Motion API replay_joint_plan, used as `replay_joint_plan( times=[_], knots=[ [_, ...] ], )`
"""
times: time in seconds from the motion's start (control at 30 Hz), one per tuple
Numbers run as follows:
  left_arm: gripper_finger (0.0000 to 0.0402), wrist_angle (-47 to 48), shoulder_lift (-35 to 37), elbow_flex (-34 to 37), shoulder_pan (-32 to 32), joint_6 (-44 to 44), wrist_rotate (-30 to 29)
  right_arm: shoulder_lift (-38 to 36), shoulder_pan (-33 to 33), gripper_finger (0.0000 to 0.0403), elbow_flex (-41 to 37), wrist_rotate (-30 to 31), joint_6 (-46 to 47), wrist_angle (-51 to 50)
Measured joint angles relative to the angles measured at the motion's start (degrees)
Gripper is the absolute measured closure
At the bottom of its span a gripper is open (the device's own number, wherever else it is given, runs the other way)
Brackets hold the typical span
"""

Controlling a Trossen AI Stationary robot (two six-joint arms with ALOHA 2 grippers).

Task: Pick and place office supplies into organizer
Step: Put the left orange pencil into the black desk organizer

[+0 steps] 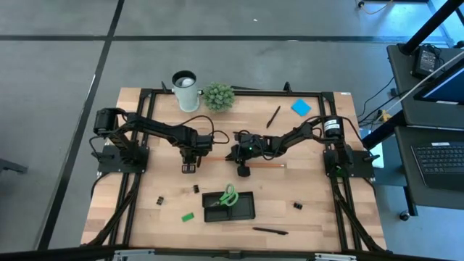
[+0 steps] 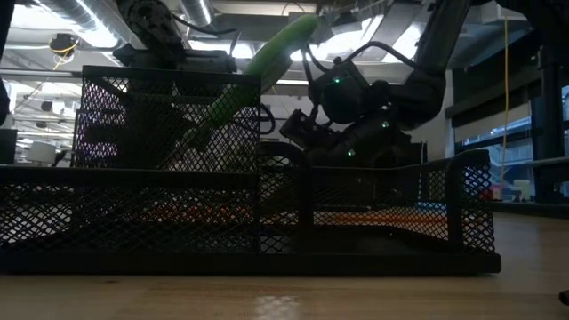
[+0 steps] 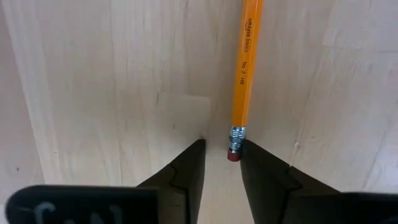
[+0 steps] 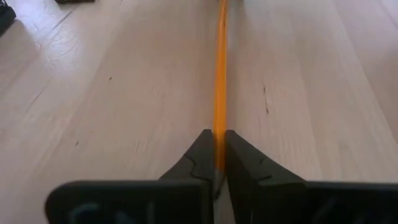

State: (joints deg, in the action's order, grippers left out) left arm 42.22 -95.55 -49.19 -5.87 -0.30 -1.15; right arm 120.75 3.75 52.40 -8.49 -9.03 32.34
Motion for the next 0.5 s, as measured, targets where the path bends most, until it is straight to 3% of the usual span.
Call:
replay_joint_plan(
  times=[0.5],
  knots=[
    [0.0286,0.5,0.0,-0.2,-0.1,-0.2,0.6,0.0,-0.1,0.0379,0.0,1.1,3.0,-0.7]
  ],
)
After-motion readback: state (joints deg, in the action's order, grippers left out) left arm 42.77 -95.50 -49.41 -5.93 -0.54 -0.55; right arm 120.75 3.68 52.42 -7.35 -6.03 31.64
